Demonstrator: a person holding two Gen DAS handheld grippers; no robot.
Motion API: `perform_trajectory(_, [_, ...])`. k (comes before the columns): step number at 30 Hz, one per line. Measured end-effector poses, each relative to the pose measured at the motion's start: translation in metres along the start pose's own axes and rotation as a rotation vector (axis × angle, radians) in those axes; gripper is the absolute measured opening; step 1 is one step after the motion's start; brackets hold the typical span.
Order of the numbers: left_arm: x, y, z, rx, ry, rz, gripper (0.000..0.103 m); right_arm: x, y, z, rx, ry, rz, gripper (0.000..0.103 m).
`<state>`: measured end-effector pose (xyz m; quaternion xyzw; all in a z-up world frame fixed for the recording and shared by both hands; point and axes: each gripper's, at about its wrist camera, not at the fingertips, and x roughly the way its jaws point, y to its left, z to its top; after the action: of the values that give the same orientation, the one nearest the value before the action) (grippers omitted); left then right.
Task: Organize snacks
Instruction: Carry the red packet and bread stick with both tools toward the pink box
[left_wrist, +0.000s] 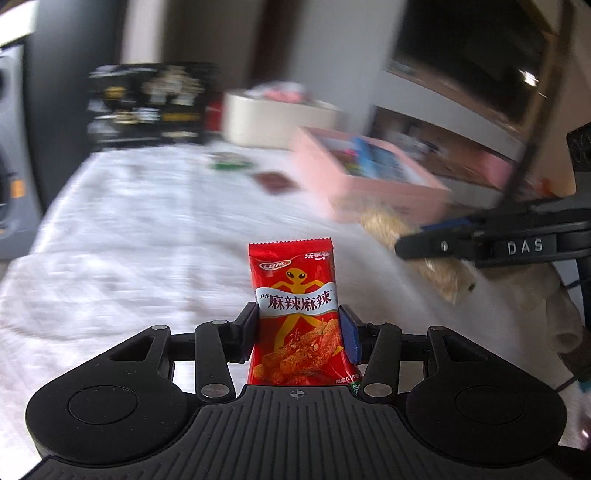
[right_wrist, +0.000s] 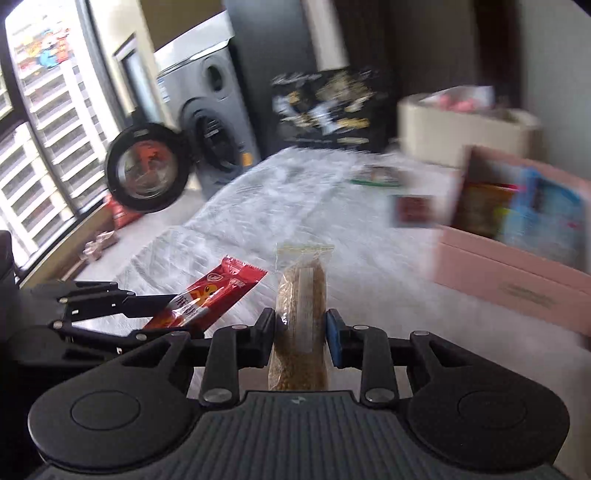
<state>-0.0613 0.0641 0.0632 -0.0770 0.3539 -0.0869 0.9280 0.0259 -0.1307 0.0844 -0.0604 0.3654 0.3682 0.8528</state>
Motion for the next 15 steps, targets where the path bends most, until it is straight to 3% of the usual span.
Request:
perform_trajectory(4, [0.019, -0.046, 0.015, 0.093, 0.050, -0.094, 0.051, -0.046, -0.024, -0.011, 0.038, -0.074, -0.092, 0.029])
perform_trajectory(7, [0.034, -0.081, 0.035, 0.156, 0.041, -0.138, 0.052, -0.078, -0.039, -0.017, 0.040, -0.161, -0.186, 0.029])
perform_trajectory(10, [0.056, -0.106, 0.061, 0.200, -0.022, -0.076, 0.052, -0.101, -0.060, -0.022, 0.083, -0.232, -0.245, 0.029])
perform_trajectory(15, [0.087, -0.128, 0.109, 0.169, -0.124, 0.016, 0.052, -0.116, -0.088, -0.038, 0.151, -0.277, -0.292, 0.029])
